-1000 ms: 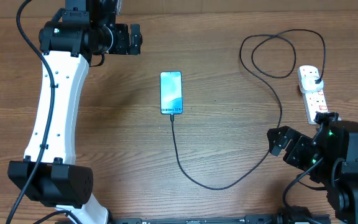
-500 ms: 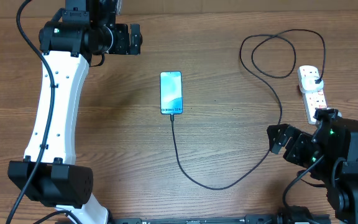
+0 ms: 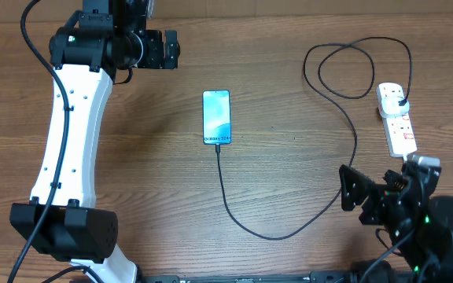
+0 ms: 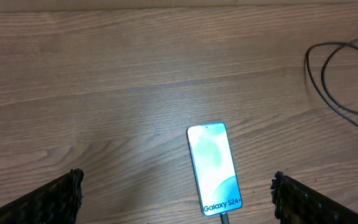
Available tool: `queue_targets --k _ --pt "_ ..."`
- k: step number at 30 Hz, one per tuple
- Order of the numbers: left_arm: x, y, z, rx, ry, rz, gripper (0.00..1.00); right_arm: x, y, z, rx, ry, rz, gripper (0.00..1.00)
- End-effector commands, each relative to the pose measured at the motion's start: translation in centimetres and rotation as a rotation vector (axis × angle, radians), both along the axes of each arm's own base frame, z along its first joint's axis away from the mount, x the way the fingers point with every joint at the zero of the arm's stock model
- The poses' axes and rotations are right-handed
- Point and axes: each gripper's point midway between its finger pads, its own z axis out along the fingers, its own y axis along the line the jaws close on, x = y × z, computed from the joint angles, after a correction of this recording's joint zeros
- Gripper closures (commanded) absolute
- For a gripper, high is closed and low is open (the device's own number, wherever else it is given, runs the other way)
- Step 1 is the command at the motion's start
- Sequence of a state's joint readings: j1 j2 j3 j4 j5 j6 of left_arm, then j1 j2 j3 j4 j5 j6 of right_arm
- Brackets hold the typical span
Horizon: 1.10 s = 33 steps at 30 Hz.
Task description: Plug charger to phone and switch on socket
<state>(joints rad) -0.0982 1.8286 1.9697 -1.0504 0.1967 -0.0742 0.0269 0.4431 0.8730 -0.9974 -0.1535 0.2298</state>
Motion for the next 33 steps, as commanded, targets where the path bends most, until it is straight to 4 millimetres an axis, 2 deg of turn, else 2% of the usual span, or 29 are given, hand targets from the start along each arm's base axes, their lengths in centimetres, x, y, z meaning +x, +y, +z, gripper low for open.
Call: queue_targets --k 1,14,19,26,33 --pt "0.0 0.0 -0.1 0.013 -0.003 -0.012 0.00 -0.7 -0.2 0.8 -0.052 -0.102 0.014 0.00" --pt "0.0 0.0 -0.1 0.013 -0.003 -0.012 0.01 -0.8 -0.4 -0.5 -0.055 -0.278 -0.001 0.00" --pt "0.0 0.0 -0.1 0.013 -0.003 -0.012 0.00 -0.1 -0.5 -1.3 -0.053 -0.376 -0.008 0.00" --pt "0.0 0.0 -0.1 0.013 -0.003 -0.012 0.00 1.2 -0.4 -2.8 -0.074 -0.411 -0.001 0.00" --pt "0.0 0.0 -0.1 0.013 -0.003 -0.012 0.00 2.8 -0.4 -2.9 -0.145 -0.522 0.015 0.00"
